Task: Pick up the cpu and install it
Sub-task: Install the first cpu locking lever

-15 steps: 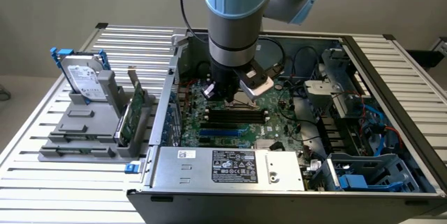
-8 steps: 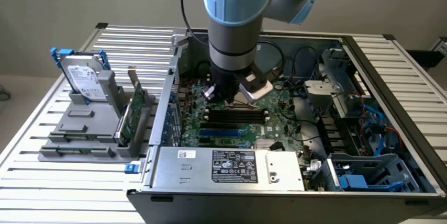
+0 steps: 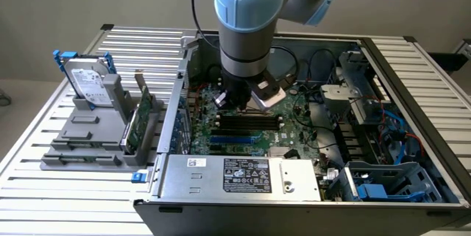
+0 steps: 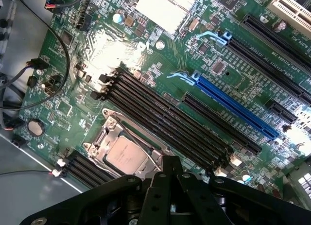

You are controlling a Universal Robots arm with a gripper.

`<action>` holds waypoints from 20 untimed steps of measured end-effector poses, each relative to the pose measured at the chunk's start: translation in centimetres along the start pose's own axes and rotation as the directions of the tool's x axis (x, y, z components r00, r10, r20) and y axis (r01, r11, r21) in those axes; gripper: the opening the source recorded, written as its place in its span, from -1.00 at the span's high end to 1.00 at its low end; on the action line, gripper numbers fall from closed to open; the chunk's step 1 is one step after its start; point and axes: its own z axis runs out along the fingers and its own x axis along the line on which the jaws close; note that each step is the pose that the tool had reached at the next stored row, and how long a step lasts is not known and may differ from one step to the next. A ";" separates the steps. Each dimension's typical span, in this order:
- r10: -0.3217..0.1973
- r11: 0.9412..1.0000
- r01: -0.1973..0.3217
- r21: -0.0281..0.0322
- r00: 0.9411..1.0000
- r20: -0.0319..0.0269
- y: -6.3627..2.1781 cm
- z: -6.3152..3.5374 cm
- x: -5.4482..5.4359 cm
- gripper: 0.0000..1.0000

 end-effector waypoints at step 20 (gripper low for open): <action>0.071 0.997 -0.071 0.018 0.997 0.034 -0.82 2.55 0.2 0.79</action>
